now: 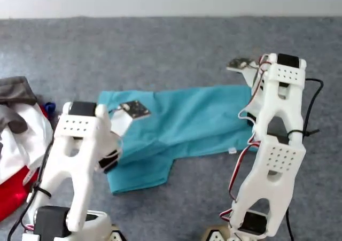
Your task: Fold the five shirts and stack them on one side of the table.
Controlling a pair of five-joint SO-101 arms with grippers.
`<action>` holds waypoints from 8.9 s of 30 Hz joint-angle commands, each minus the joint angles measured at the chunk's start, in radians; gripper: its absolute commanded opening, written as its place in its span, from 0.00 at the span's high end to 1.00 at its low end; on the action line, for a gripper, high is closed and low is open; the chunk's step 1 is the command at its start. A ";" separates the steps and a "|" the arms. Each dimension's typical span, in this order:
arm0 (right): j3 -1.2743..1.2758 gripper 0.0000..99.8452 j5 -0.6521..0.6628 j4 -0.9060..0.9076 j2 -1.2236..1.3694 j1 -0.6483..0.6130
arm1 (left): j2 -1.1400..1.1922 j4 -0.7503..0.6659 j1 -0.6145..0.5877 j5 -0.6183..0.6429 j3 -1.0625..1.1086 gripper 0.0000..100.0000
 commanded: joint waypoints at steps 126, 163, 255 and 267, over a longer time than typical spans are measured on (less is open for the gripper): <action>0.249 0.84 -0.408 0.044 -0.455 -0.812 | 0.270 0.035 -0.792 0.506 -0.911 0.90; 0.439 1.00 -0.505 -0.257 -0.085 -1.331 | 0.261 0.040 -0.850 0.508 -0.915 0.90; -0.638 0.99 -0.508 0.047 0.145 -1.036 | 0.259 0.040 -0.813 0.514 -0.912 0.91; -0.126 0.99 -0.549 0.044 -0.051 -0.832 | 0.259 0.040 -0.809 0.514 -0.912 0.91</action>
